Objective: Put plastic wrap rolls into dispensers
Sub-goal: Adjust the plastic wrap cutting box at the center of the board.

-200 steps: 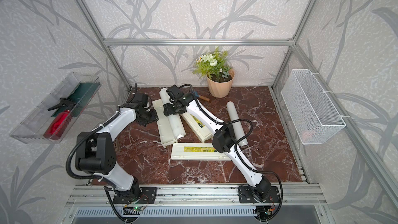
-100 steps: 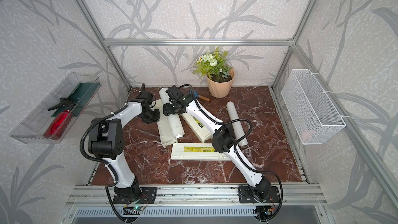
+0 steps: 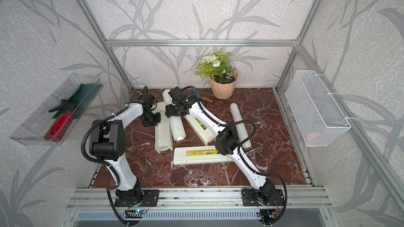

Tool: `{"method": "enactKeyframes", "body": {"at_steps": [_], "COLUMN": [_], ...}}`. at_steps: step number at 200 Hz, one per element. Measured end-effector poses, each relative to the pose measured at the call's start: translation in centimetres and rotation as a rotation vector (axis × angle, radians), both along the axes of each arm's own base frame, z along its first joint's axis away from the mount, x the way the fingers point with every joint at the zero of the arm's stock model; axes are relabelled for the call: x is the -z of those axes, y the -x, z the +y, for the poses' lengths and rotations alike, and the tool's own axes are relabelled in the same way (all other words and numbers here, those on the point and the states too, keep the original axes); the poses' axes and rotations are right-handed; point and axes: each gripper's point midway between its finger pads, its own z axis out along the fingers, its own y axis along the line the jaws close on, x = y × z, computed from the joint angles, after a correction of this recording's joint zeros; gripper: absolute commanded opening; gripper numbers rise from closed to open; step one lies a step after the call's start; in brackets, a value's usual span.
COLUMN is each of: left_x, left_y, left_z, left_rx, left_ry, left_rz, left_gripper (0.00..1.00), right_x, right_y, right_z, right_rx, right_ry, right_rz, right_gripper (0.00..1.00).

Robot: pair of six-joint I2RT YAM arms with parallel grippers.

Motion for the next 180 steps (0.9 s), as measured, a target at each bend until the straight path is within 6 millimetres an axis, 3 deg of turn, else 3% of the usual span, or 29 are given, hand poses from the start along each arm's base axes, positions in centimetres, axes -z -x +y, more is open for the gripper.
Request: {"method": "enactKeyframes", "body": {"at_steps": [61,110,125,143,163,180], "left_x": [0.3,0.4,0.4,0.7,0.2,-1.6], "left_y": [1.6,3.6,3.9,4.7,5.1,4.8], "left_z": [-0.6,-2.0,-2.3,-2.5,-2.3,-2.0], "left_rx": [0.028,0.037,0.038,0.026,0.009,-0.006], "left_ry": [0.031,0.086,0.091,0.094,0.086,0.071], "left_rz": [0.022,0.031,0.03,0.048,0.042,-0.011], "left_gripper": [0.02,0.02,0.21,0.36,0.47,0.5], "right_x": [1.5,1.3,1.4,1.6,1.8,1.8], "right_y": [0.9,1.4,1.4,1.7,1.9,2.3], "right_z": [0.5,0.9,0.8,0.8,0.5,0.6], "right_rx": [-0.004,0.025,0.043,0.064,0.088,0.106], "right_ry": [-0.022,-0.059,-0.058,-0.047,-0.029,-0.017], "right_rz": [0.077,0.14,0.155,0.163,0.17,0.173], "right_gripper": [0.26,0.25,0.25,0.26,0.26,0.26]}}
